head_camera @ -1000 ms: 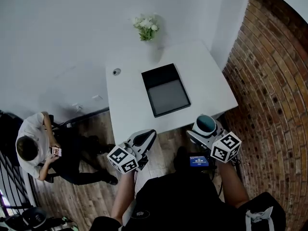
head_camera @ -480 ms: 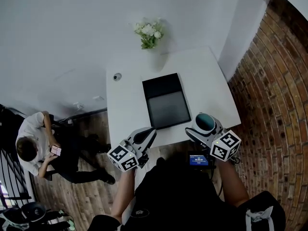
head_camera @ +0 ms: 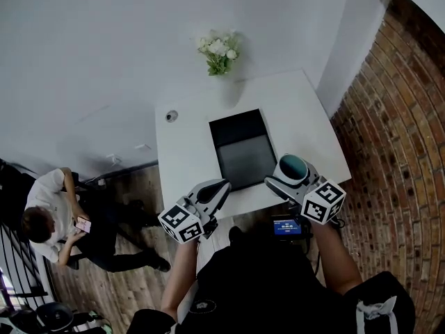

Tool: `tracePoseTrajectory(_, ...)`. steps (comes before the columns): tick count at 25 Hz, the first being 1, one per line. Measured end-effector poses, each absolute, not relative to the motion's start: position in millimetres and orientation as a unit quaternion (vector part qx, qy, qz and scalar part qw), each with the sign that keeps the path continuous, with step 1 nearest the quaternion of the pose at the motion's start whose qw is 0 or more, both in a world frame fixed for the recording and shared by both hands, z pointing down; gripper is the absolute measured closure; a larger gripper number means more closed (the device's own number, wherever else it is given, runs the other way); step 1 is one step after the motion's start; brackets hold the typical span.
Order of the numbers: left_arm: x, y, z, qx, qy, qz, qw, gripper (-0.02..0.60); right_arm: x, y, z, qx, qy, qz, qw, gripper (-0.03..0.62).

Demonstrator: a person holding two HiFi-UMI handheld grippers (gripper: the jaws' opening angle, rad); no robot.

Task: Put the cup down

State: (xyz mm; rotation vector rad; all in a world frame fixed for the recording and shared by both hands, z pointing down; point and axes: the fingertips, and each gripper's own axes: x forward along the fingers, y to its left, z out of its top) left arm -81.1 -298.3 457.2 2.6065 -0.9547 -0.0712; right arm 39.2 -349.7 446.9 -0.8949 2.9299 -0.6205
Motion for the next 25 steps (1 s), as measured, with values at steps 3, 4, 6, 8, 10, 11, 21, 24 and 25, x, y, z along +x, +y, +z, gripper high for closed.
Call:
tracePoseTrajectory(3,-79.9,-298.7,452.3,0.928,-0.326,-0.030,0.176,0.575,35.8,-352.4,445.2,-0.294,0.934,-0.202,0.013,0.184)
tracePoseTrajectory(4,-79.1,-297.8,452.8,0.929,-0.323,-0.029,0.177,0.575,36.0,-351.9,445.7,-0.296,0.933,-0.205,0.014,0.184)
tracePoseTrajectory(6,-79.5,-296.5,456.4,0.928,-0.322,-0.031,0.183,0.575,36.6,-350.5,447.3,-0.300,0.931,-0.208,0.013,0.184)
tracePoseTrajectory(8,-80.9,-296.2,458.1,0.928,-0.321,-0.031,0.185,0.575,36.7,-350.0,448.4,-0.304,0.929,-0.210,0.012,0.184)
tracePoseTrajectory(10,-81.4,-296.5,458.1,0.929,-0.320,-0.030,0.185,0.575,36.8,-350.2,448.7,-0.306,0.928,-0.212,0.013,0.184)
tracePoseTrajectory(11,-81.3,-296.6,457.9,0.929,-0.320,-0.030,0.185,0.575,37.0,-350.5,448.7,-0.306,0.928,-0.212,0.013,0.184)
tracePoseTrajectory(21,-78.1,-297.2,459.4,0.931,-0.315,-0.026,0.184,0.575,36.6,-352.2,449.6,-0.305,0.929,-0.210,0.013,0.184)
tracePoseTrajectory(24,-78.0,-298.0,459.8,0.930,-0.316,-0.027,0.186,0.575,36.7,-352.9,450.8,-0.305,0.929,-0.211,0.012,0.184)
tracePoseTrajectory(25,-77.5,-298.2,459.7,0.930,-0.315,-0.027,0.185,0.575,36.9,-352.8,451.3,-0.304,0.929,-0.211,0.011,0.184)
